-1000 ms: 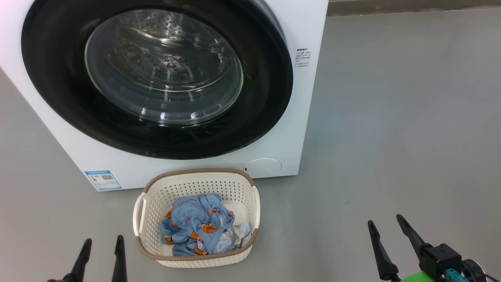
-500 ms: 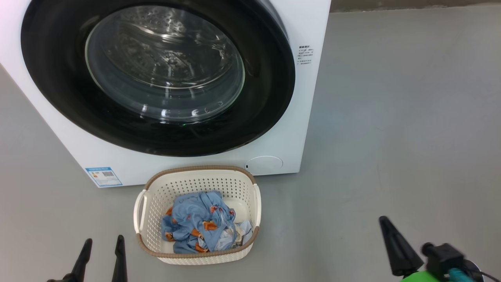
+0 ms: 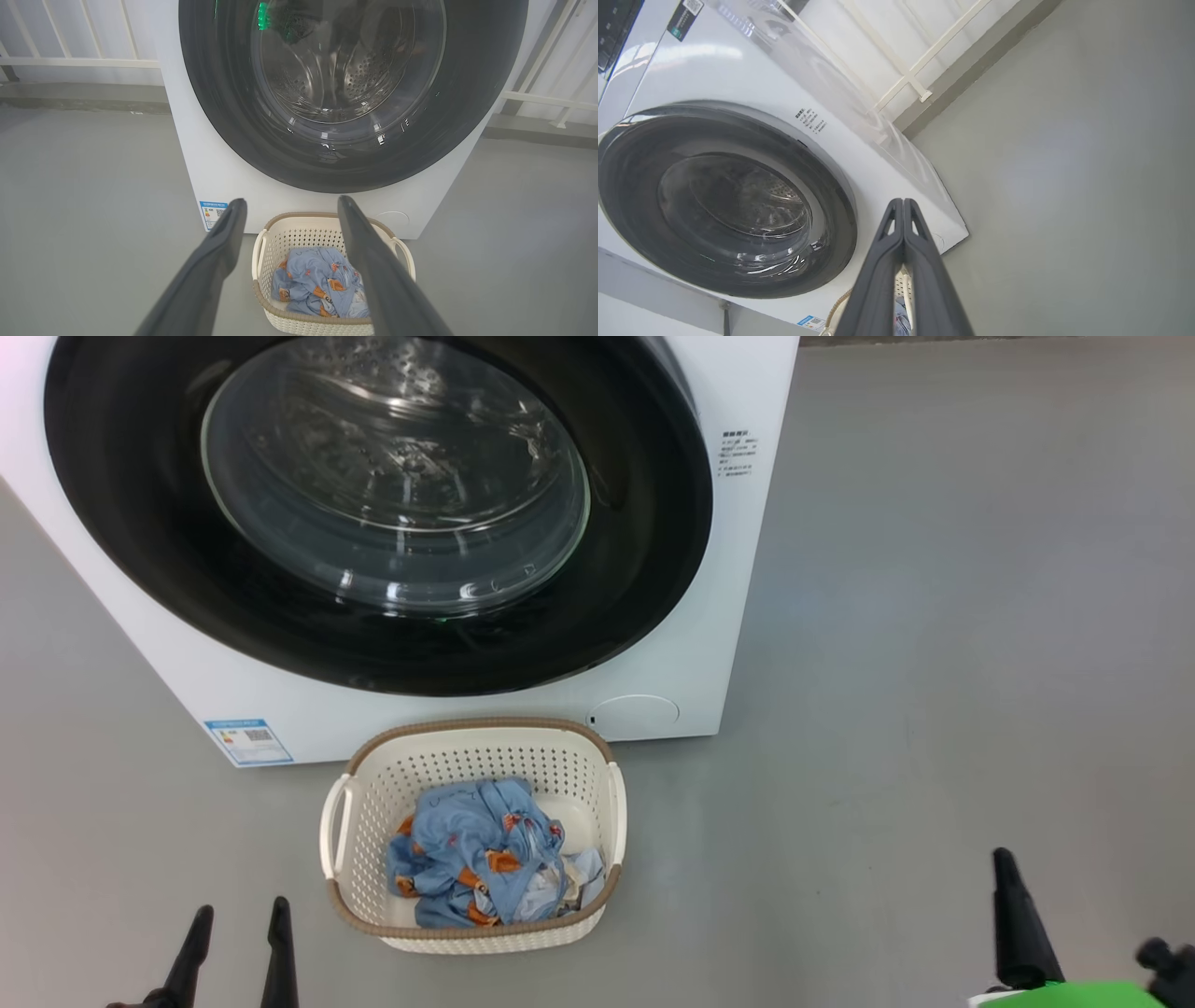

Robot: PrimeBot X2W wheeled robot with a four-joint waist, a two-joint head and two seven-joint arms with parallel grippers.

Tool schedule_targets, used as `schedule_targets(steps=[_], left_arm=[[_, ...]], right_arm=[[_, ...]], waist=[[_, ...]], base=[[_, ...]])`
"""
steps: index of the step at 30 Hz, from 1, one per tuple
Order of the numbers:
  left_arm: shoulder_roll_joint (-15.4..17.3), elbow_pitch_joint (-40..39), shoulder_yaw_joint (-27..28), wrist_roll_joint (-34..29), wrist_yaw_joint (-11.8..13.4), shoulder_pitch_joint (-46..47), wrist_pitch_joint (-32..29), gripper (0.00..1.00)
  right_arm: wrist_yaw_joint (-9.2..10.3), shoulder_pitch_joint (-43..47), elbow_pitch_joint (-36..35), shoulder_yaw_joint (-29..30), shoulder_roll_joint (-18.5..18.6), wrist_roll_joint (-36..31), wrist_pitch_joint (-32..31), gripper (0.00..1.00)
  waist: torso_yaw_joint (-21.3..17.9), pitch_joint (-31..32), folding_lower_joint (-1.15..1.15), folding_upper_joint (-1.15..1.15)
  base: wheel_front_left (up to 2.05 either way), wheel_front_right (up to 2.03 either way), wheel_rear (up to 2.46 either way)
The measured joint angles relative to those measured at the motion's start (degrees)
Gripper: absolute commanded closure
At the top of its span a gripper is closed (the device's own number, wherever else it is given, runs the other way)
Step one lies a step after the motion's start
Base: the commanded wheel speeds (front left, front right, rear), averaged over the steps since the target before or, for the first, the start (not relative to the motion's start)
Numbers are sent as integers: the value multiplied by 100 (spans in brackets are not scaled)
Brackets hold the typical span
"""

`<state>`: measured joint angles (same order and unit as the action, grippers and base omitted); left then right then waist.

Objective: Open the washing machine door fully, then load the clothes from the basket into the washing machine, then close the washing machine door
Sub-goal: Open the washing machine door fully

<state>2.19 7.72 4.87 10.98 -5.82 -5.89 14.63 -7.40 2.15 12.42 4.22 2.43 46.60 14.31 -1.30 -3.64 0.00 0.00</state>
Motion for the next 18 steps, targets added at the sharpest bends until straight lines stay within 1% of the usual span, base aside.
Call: schedule_targets(steps=[1, 2, 8, 12, 15, 18], left_arm=[[0, 2, 3, 0, -1, 0, 0, 0], [0, 2, 3, 0, -1, 0, 0, 0], [0, 3, 22, -8, -9, 4, 0, 0], [-1, 4, 58, -26, -53, 38, 0, 0], [-1, 5, 99, -68, -66, 110, 0, 0], [-1, 0, 133, -123, -101, 187, 0, 0]], right_arm=[[0, -7, 26, 25, 0, 304, 1, 100], [0, -7, 26, 25, 0, 304, 1, 100], [1, -209, 192, 51, 23, 1990, 2, 100], [1, -413, 219, 105, 349, 2975, 25, 100], [1, -588, 224, 207, 637, 3563, 38, 100], [1, -805, 234, 311, 843, 4046, -104, 100]], waist=[[7, -13, 0, 0], [7, -13, 0, 0], [55, -150, 0, 0], [108, -271, 0, 0], [149, -384, 0, 0], [187, -526, 0, 0]], base=[[0, 0, 0], [0, 0, 0], [0, 0, 0], [0, 0, 0], [0, 0, 0], [0, 0, 0]])
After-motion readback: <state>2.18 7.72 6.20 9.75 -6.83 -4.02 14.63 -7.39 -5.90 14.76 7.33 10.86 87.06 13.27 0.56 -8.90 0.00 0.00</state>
